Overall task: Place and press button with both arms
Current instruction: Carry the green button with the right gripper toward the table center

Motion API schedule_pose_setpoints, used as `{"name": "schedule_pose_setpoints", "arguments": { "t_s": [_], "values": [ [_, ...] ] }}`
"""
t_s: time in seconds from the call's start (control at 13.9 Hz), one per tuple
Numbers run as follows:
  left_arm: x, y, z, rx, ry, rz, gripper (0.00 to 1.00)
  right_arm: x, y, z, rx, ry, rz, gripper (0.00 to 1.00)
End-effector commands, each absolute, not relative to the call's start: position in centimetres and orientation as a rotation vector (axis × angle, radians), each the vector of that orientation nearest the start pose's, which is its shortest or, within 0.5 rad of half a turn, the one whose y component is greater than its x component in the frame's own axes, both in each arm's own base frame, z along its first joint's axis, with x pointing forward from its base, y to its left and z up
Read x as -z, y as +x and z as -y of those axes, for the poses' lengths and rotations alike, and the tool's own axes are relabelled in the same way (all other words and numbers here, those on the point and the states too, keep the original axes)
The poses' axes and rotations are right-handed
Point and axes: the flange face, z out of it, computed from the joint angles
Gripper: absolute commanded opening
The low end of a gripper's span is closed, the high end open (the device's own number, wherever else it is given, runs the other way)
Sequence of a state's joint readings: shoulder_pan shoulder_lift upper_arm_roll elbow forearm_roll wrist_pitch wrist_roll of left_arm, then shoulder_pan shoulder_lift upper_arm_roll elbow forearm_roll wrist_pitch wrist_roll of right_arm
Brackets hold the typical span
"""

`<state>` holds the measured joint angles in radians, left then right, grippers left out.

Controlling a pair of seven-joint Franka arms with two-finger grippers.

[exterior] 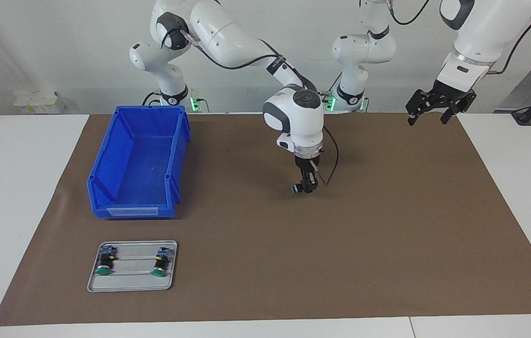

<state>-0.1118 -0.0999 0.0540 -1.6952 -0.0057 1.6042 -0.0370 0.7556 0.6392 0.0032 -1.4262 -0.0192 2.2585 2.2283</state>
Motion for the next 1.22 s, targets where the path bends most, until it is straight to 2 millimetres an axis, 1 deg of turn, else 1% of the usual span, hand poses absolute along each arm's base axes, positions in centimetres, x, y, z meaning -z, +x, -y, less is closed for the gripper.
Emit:
{"name": "schedule_pose_setpoints", "arguments": {
  "t_s": [0.0, 0.07, 0.22, 0.29, 0.36, 0.43, 0.5, 0.57, 0.65, 0.79, 0.93, 1.08, 1.15],
  "values": [
    [-62.5, 51.7, 2.7, 0.009, -3.150, -0.032, 1.00, -32.1, 52.4, -51.1, 0.013, -2.165, -1.990, 0.00],
    [-62.5, 51.7, 2.7, 0.009, -3.150, -0.032, 1.00, -31.4, 52.0, -50.9, 0.013, -2.166, -1.987, 0.00],
    [-62.5, 51.7, 2.7, 0.009, -3.150, -0.032, 1.00, -31.5, 51.8, -50.7, 0.014, -2.170, -1.989, 0.00],
    [-62.5, 51.7, 2.7, 0.009, -3.150, -0.032, 1.00, -31.6, 52.0, -50.7, 0.029, -2.192, -1.968, 0.43],
    [-62.5, 51.7, 2.7, 0.009, -3.150, -0.032, 1.00, -31.8, 51.9, -50.9, 0.037, -2.201, -1.954, 0.93],
    [-62.5, 51.7, 2.7, 0.009, -3.150, -0.032, 1.00, -31.9, 52.0, -50.9, 0.043, -2.197, -1.943, 0.97],
    [-62.5, 51.7, 2.7, 0.009, -3.150, -0.032, 1.00, -32.2, 52.1, -50.8, 0.054, -2.209, -1.923, 0.99],
    [-62.5, 51.7, 2.7, 0.009, -3.150, -0.032, 1.00, -32.8, 52.7, -50.1, 0.061, -2.218, -1.908, 0.99],
    [-62.5, 51.7, 2.7, 0.009, -3.150, -0.032, 1.00, -33.9, 53.3, -49.1, 0.067, -2.209, -1.906, 0.99],
    [-62.5, 51.7, 2.7, 0.009, -3.150, -0.032, 1.00, -36.6, 55.4, -45.6, 0.085, -2.158, -1.927, 0.99],
    [-62.5, 51.7, 2.7, 0.009, -3.150, -0.032, 1.00, -38.8, 55.5, -42.5, 0.117, -2.248, -1.812, 0.99],
    [-62.5, 51.7, 2.7, 0.009, -3.150, -0.032, 1.00, -40.6, 55.5, -38.9, 0.142, -2.299, -1.755, 0.99],
    [-62.5, 51.7, 2.7, 0.009, -3.150, -0.032, 1.00, -41.0, 55.4, -36.7, 0.157, -2.354, -1.703, 0.99]
  ]
}}
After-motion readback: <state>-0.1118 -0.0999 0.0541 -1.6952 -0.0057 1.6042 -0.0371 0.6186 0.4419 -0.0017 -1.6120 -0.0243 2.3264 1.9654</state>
